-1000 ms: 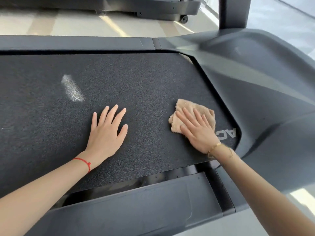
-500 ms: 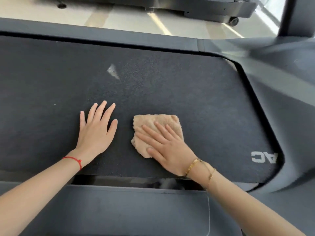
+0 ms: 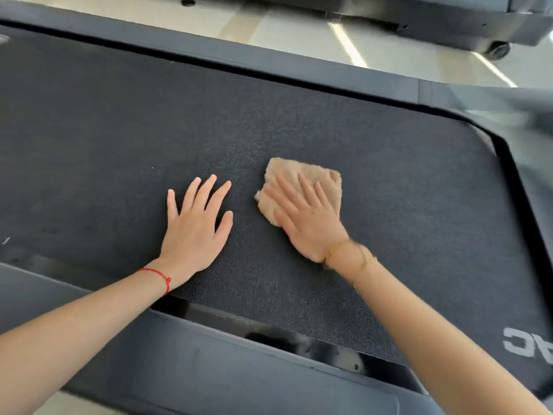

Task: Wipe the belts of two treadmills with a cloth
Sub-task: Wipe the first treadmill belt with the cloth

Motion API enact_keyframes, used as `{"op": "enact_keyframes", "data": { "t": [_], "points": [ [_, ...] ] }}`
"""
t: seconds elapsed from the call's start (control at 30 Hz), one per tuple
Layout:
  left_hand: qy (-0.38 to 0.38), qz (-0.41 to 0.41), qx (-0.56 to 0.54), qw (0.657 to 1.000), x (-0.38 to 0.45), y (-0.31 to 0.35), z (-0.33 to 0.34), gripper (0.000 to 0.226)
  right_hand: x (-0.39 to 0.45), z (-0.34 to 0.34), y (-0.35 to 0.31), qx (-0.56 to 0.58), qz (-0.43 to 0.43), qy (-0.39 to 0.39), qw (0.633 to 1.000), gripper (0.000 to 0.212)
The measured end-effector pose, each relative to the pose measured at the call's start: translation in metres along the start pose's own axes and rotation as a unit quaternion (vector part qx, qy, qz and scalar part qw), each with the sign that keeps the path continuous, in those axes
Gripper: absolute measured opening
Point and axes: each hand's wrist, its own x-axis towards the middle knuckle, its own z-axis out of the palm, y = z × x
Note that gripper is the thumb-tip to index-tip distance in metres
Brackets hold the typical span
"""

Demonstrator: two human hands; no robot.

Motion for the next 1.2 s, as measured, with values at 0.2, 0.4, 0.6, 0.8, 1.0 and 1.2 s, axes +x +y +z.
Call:
{"op": "enact_keyframes", "data": {
  "t": [0.2,0.4,0.6,0.8,1.0,1.2],
  "points": [
    [-0.008,0.003,0.014,1.000,0.001,0.000,0.000,0.057,-0.037,-0.001,0.005,0.021,-0.029,0.001,0.999,0.052],
    [-0.017,0.002,0.023,1.000,0.003,0.001,-0.001,0.066,0.056,-0.018,0.065,0.015,0.113,0.030,0.993,0.052],
    [-0.017,0.005,0.032,0.999,0.004,0.001,-0.001,0.066,0.150,-0.021,0.030,0.009,0.103,-0.011,0.995,0.052],
    [-0.018,0.009,-0.004,1.000,0.004,-0.007,-0.002,0.065,0.108,-0.003,-0.033,0.019,-0.016,-0.004,1.000,0.050],
    [-0.020,0.044,-0.013,0.999,0.006,-0.040,-0.004,0.064,0.059,-0.005,-0.010,0.034,0.048,0.013,0.998,0.049],
    [-0.026,0.034,-0.010,0.999,0.019,-0.106,-0.017,0.062,0.112,-0.012,-0.032,0.024,0.182,0.028,0.983,0.051]
  ]
}}
